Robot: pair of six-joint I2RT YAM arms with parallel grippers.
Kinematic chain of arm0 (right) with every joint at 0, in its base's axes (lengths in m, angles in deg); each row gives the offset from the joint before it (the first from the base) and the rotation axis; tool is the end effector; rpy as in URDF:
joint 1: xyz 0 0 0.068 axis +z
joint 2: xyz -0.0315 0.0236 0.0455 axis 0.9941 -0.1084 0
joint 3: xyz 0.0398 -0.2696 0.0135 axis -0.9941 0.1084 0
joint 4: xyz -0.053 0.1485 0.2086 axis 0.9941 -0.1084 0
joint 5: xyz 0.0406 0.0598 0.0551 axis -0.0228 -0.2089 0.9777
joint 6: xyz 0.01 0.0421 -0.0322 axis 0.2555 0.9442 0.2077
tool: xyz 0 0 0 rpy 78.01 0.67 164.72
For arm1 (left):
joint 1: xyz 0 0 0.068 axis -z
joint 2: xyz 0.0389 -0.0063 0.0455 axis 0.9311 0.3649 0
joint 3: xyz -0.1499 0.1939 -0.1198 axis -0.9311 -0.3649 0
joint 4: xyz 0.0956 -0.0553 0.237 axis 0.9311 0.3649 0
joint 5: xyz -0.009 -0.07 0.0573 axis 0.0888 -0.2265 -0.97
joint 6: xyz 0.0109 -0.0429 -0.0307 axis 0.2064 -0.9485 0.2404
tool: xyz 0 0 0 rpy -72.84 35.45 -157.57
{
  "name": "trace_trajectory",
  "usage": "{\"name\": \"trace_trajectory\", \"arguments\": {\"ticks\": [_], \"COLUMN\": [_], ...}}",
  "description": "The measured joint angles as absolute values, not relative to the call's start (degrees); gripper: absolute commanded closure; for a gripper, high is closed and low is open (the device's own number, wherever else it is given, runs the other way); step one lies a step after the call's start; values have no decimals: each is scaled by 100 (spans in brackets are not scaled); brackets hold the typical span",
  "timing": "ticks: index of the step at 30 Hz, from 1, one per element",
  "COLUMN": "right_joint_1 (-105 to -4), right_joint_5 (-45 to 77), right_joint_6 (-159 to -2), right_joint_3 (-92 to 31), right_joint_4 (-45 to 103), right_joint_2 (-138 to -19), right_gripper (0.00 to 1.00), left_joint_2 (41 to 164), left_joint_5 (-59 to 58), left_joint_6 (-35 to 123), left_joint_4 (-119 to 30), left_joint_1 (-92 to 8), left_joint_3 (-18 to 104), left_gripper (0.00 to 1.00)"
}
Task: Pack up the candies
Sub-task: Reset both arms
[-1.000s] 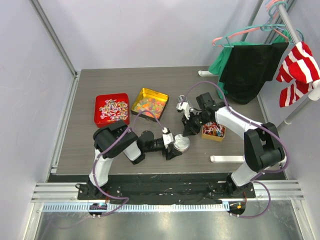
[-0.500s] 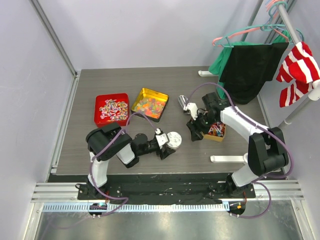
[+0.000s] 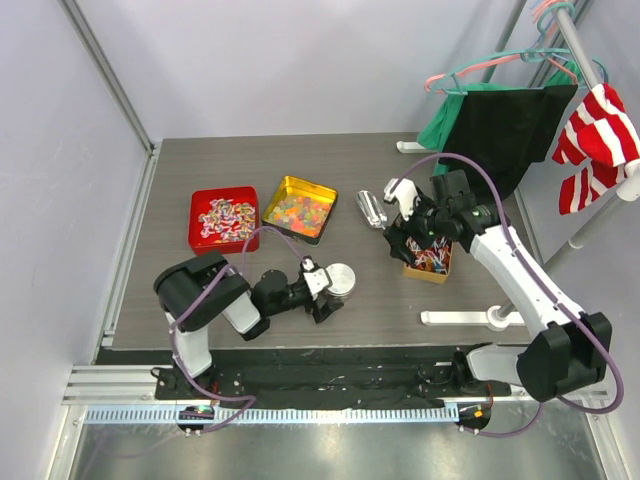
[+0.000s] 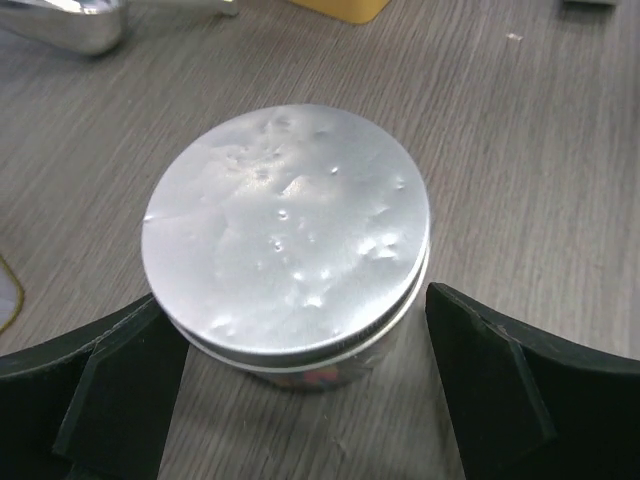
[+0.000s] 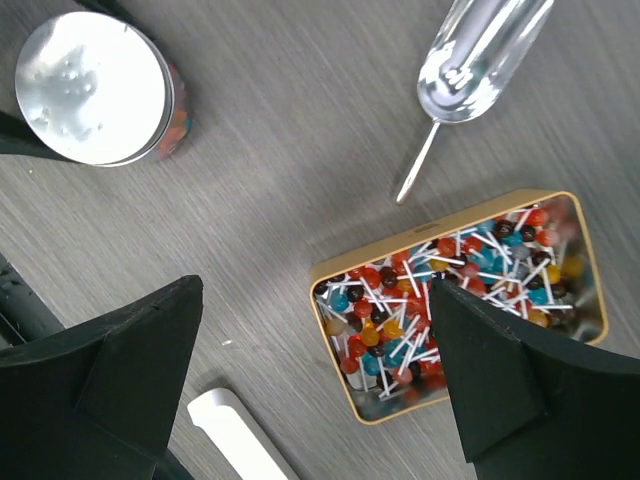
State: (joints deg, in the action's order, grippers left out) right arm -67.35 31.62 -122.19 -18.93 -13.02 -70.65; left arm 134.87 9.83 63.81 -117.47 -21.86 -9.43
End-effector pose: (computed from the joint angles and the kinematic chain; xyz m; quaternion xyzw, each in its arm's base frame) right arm 0.2473 0.0874 0.2997 -0.4583 0.8099 0.1356 0.3400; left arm 0.1797 -0.2076 0.0982 0.4460 0.6369 -0.3225 0.5398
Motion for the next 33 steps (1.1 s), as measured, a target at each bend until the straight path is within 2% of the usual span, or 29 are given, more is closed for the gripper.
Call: {"name": "trace_trajectory", "arguments": {"ticks": [11,17,20,22,27,30,33], "right_joint_1": [-6735,-6735,-6735,-6735,-6735,-6735,-6735], "right_joint_5": [3142,3280,3295,3241,2876,2500,2178], "right_joint_6": [-12057,-11967,-11845,-11646,-11058,-10776,-10586], "right_joint_3": [-1912,-1781,-1733,-1683,-1632,-1643,-1897], "right_joint_4": [-1145,-913,-856,-708,-212,169,344], "right_joint_2": [-6309,-5828,-5717,-5638,-5223,-4858,-4643], "right_gripper": [0,0,0,0,0,0,0], "left_joint_2": [11199,10088,9597,9315,9247,9135,8956], "left_joint_5": [1308,952,440,54,-543,-694,-585], "left_joint_6": [7037,7699,8213,8464,8433,8315,8099], "left_joint_4": [-10781,-10405,-9515,-8357,-4997,-3817,-2871], "left_joint_1": [-2214,-2262,-2328,-2466,-3097,-3550,-4107], "left_joint_3": [-1699,-2001,-1741,-1094,1905,3223,4019], "left_gripper": [0,0,0,0,0,0,0]}}
